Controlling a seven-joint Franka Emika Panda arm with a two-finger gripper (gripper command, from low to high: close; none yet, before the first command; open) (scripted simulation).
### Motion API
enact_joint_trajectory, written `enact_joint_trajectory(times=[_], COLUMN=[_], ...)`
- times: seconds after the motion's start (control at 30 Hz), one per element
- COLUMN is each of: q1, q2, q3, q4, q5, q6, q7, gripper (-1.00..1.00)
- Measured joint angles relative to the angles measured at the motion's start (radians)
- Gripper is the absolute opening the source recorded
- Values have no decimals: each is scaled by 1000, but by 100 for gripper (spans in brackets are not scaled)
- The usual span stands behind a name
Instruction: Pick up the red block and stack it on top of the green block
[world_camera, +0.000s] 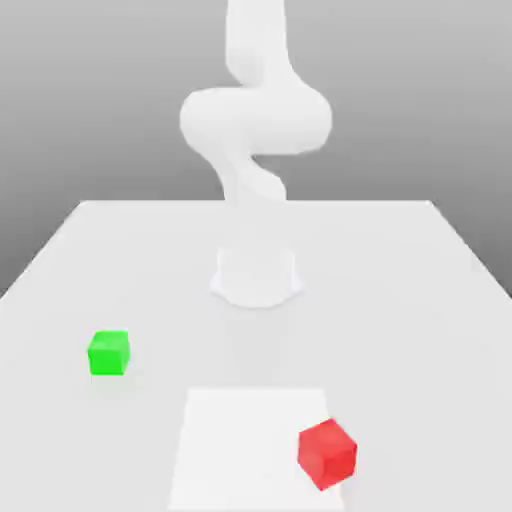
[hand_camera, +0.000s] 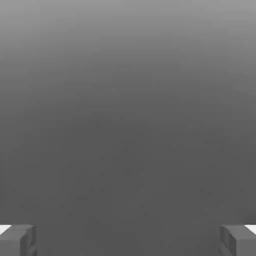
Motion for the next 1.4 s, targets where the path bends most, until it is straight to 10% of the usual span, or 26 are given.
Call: enact_joint_trajectory(times=[0.93, 0.97, 1.4], q1=[159, 159, 145], q2=[1020, 1046, 859], q3=[12, 12, -5], q4=[-214, -210, -248], q5=[-13, -13, -18], q6=[512, 533, 384], q7=[-298, -298, -281], gripper=[0, -100, -100])
